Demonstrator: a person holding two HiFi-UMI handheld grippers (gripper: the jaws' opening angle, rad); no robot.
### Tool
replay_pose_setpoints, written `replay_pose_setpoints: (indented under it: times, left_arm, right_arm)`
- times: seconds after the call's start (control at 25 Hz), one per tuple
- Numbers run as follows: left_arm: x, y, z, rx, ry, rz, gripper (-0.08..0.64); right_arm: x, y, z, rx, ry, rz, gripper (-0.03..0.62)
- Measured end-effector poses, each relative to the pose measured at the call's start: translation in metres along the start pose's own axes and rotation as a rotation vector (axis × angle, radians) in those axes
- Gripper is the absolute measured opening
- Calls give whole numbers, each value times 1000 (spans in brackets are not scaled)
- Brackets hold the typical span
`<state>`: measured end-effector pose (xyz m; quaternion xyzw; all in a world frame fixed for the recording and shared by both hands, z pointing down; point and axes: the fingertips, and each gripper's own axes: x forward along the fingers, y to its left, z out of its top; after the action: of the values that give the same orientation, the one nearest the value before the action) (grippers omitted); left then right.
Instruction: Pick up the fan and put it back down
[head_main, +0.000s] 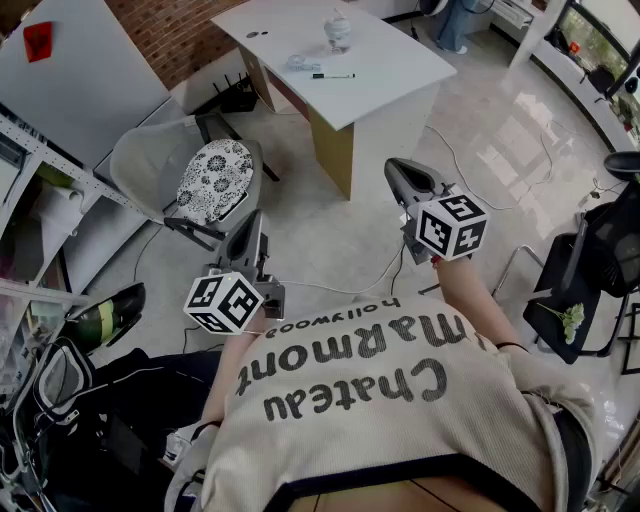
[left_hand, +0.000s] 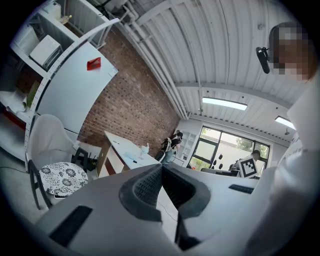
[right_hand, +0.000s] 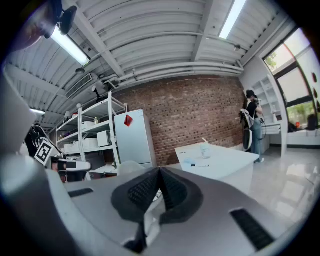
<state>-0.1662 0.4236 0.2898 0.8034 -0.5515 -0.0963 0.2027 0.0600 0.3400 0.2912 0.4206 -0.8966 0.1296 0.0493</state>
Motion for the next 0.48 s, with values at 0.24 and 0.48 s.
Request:
replay_pose_setpoints:
  times: [0.24,0.48]
  left_arm:
    - [-3,12,-9,-21,7,11,0]
    - [9,25,-9,-37,27,17,0]
  right_arm:
    - [4,7,-17,-8,47,13,3]
    - [22,-1,-16,38,52,5,3]
